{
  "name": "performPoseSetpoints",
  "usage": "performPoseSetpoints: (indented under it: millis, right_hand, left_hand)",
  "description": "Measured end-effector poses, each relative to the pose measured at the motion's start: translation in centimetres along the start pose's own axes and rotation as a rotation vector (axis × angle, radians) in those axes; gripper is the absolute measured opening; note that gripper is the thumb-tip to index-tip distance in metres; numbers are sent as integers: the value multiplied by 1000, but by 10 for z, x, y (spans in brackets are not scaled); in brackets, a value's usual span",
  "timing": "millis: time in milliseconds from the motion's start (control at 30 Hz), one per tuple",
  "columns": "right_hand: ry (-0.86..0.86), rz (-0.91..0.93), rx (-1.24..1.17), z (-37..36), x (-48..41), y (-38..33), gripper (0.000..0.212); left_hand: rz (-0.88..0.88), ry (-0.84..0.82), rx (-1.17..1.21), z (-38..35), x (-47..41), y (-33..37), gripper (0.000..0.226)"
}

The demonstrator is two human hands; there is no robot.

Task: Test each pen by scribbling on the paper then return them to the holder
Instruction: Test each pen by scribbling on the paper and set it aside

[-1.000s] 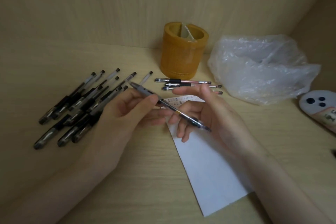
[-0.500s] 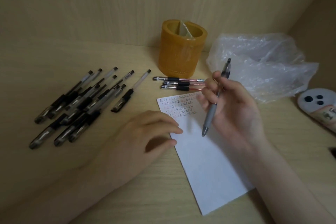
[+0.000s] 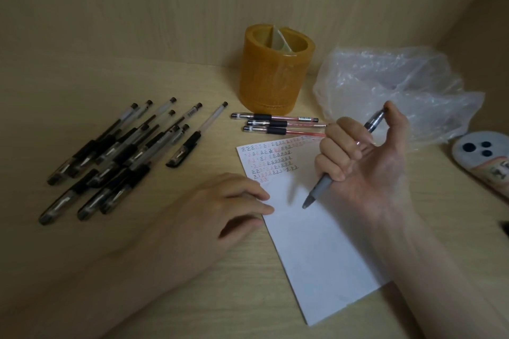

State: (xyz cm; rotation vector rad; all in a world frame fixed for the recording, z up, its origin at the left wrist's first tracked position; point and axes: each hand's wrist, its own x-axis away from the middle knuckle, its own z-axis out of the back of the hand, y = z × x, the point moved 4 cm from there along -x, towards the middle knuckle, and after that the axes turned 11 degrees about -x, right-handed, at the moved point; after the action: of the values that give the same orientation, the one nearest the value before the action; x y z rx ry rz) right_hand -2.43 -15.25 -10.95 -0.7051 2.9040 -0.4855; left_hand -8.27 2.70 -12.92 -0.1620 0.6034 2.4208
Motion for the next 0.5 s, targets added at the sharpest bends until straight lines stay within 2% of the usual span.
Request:
performPoseSetpoints:
  millis: [100, 167, 333, 400, 467, 500]
  right_hand:
    - [-15, -4, 37, 0, 0, -1, 41]
    - [-62, -37, -20, 1, 0, -1, 42]
    - [-124, -78, -108, 0, -2, -1, 68]
    - [-75, -50, -47, -4, -3, 2, 59]
    - [19, 18, -18, -7, -5, 6, 33]
    - [93, 64, -7, -6, -5, 6, 28]
  left_hand:
    - [-7, -2, -8, 0, 1, 0, 32]
    - [-6, 0, -9, 0, 1, 0, 32]
    - [-8, 20, 9, -1, 1, 0, 30]
    - [-4, 20, 9, 0, 2, 0, 30]
    - [-8, 18, -3, 0, 3, 2, 30]
    - [-11, 17, -9, 1, 3, 2, 30]
